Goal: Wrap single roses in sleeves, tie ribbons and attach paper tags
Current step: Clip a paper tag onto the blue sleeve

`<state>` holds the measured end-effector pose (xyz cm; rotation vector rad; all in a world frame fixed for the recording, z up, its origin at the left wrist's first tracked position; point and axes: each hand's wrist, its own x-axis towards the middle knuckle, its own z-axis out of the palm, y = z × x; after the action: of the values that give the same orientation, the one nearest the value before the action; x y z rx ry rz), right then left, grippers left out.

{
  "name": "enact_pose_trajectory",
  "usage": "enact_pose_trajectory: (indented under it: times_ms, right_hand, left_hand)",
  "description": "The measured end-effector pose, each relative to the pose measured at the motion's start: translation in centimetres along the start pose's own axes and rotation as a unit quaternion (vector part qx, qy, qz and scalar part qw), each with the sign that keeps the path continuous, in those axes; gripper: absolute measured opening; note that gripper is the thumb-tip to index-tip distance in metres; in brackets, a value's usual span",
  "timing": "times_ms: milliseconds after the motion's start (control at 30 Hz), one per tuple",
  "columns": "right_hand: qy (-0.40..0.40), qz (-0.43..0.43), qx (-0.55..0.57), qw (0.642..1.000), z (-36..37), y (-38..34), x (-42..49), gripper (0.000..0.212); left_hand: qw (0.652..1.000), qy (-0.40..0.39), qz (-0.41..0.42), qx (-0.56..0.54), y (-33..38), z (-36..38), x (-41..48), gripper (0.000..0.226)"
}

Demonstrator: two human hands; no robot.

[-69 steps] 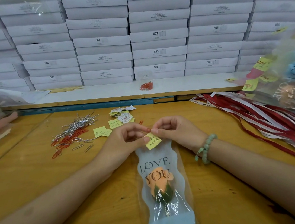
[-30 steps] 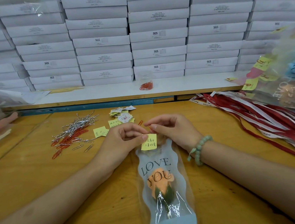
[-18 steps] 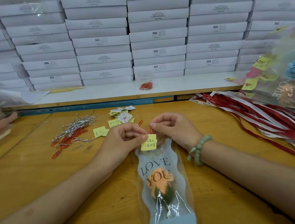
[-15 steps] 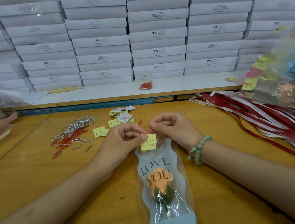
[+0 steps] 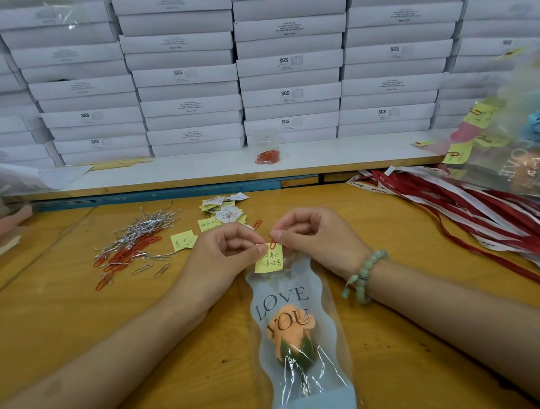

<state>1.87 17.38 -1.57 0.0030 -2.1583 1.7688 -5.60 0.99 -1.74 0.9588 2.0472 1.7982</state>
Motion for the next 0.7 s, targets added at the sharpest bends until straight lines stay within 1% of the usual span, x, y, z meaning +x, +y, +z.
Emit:
enact_pose_trajectory:
  times_ms: [100, 200, 367, 500, 567, 633, 667, 700]
  right_hand:
    - [0.003, -0.006, -0.009, 1.0, 0.0, -0.1, -0.1, 0.008]
    - [-0.001, -0.006, -0.011, 1.0, -0.1, -0.2, -0.2, 0.015]
    - [-0.001, 0.003, -0.051, 0.999, -0.1, -0.2, -0.1, 0.02]
    - [0.012, -0.002, -0.082, 0.997, -0.1, -0.5, -0.3, 0.014]
    - [0.053, -0.027, -0.13, 0.99, -0.2, -1.5, -0.4, 0.015]
    - [0.088, -0.054, -0.137, 0.985, -0.5, -4.0, -0.2, 0.016]
    - [0.088, -0.061, -0.129, 0.986, -0.8, -5.7, -0.2, 0.015]
    - [0.07, -0.068, -0.137, 0.986, -1.0, -7.4, -0.4, 0.012]
  left_hand:
    - [1.0, -0.001, 0.002, -0.005, 0.0, 0.0, 0.0, 0.004]
    - [1.0, -0.002, 0.001, -0.006, 0.0, -0.1, -0.1, 0.004]
    - [1.0, -0.001, -0.001, -0.006, -0.1, -0.2, 0.0, 0.004]
    - [1.0, 0.002, -0.002, -0.015, -0.1, -0.2, 0.0, 0.004]
    - [1.0, 0.003, -0.002, -0.019, 0.0, -0.1, 0.0, 0.007]
    - [1.0, 0.004, -0.007, -0.021, 0.1, 0.0, 0.0, 0.011]
    - [1.0, 0.005, -0.011, -0.02, 0.1, 0.0, 0.1, 0.012]
    - [1.0, 0.007, -0.014, -0.016, 0.2, 0.0, 0.0, 0.011]
